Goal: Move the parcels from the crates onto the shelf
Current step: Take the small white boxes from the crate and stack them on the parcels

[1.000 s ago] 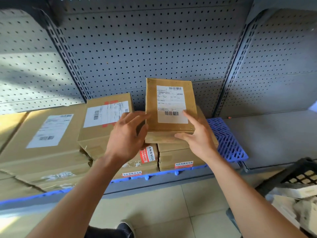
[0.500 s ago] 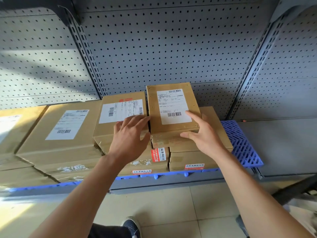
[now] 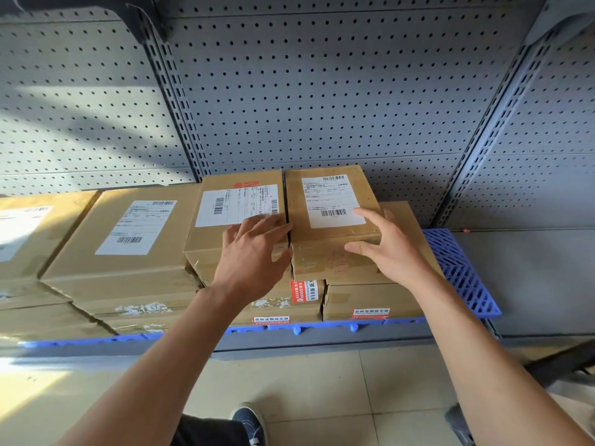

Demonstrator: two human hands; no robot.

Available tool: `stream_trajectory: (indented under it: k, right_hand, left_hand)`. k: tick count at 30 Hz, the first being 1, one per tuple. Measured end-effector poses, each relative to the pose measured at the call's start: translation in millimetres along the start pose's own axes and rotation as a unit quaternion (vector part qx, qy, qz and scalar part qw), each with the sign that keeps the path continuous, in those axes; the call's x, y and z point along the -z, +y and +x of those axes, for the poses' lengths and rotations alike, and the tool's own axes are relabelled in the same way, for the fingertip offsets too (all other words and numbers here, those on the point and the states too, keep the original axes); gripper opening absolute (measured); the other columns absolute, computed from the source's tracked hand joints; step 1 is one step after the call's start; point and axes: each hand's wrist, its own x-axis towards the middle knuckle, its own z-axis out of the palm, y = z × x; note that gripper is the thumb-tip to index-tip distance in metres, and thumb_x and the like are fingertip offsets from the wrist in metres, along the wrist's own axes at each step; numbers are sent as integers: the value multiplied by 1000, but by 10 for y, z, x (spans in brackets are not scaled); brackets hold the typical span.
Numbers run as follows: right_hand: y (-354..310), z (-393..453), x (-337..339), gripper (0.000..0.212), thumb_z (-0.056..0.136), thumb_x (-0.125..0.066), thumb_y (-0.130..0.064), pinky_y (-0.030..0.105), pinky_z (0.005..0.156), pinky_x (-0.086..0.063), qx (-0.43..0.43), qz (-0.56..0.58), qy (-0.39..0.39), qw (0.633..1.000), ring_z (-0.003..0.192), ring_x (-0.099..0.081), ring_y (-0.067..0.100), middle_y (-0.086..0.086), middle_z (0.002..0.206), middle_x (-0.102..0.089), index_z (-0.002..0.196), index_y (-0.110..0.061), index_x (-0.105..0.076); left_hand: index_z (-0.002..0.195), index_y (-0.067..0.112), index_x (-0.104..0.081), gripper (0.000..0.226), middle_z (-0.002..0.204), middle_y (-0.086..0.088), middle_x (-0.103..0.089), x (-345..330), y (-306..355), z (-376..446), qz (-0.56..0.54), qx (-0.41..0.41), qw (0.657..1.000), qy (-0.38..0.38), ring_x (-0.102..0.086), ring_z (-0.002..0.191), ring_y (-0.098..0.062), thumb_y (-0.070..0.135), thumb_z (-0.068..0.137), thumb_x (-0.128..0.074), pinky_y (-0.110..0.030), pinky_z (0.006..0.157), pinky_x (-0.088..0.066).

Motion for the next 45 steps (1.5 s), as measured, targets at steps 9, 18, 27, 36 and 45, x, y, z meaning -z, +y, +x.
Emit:
stream_trajectory:
  k: [9, 18, 27, 36, 45]
  right_hand:
    - [-71, -97, -112, 66, 89, -74, -43, 33, 120, -17, 29, -48, 49, 997, 154, -9, 10, -8, 169, -3, 149, -35, -48]
    - [-115, -168, -120, 67, 94, -65, -49, 42, 117, -30, 23, -93, 40, 995, 155, -8, 13, -16, 168, 8, 155, -39, -37]
    - [-129, -318, -29, 64, 98, -63, -41, 42, 117, -31, 23, -104, 78, 991, 153, -19, 16, -10, 169, -12, 156, -34, -36]
    - [-90, -810, 311, 50, 102, -59, -31, 35, 108, -37, 1, -147, 89, 985, 141, -40, 21, -10, 155, -45, 149, -25, -48]
    - [225, -1594, 1015, 43, 100, -60, -27, 35, 104, -39, -76, -176, 105, 976, 133, -49, 25, -5, 145, -58, 143, -23, -57]
  left_hand:
    - [144, 33, -54, 48, 157, 9, -42, -36, 3, 23, -1, 7, 1000, 5, -29, 146, -15, 42, 98, -60, -48, 116, -22]
    - [144, 32, -54, 52, 152, 10, -45, -16, 54, 28, 15, 5, 1000, 4, -35, 141, -18, 47, 95, -60, -51, 114, -28]
    - [139, 33, -56, 44, 145, 10, -53, 55, 245, 36, 26, -9, 1000, 9, -43, 135, -20, 47, 97, -55, -52, 112, -31]
    - [148, 31, -47, 51, 149, 8, -51, 86, 894, 37, 7, -57, 998, -22, -42, 139, -20, 48, 100, -51, -47, 113, -30]
    - [139, 27, -55, 41, 139, -1, -60, 5, 1979, -169, -40, -88, 992, -82, -57, 122, -31, 41, 100, -51, -42, 97, -46]
